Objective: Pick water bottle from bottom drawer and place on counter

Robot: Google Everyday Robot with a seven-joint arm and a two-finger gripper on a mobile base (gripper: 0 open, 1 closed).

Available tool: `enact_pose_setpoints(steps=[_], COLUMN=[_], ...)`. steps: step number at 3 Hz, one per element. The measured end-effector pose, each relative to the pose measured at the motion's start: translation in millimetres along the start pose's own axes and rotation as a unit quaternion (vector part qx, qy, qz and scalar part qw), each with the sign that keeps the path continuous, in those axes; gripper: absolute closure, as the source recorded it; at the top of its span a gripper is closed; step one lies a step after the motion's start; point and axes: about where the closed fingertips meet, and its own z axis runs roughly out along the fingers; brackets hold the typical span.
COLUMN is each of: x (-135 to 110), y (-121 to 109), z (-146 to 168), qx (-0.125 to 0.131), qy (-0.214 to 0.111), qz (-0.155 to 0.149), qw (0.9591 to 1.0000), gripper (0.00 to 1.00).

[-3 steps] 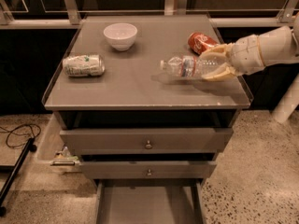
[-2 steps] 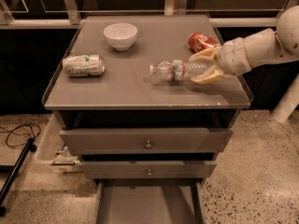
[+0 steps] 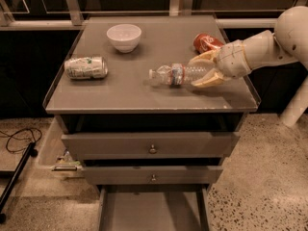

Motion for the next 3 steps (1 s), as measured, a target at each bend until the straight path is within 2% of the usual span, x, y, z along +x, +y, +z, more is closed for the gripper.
enact_pose_setpoints(steps=[3], x=[0.0], y=[0.0], z=[0.1], qx=[0.000], qy=[0.000], qz=[0.000], qw=[1.0000], gripper=[0.03])
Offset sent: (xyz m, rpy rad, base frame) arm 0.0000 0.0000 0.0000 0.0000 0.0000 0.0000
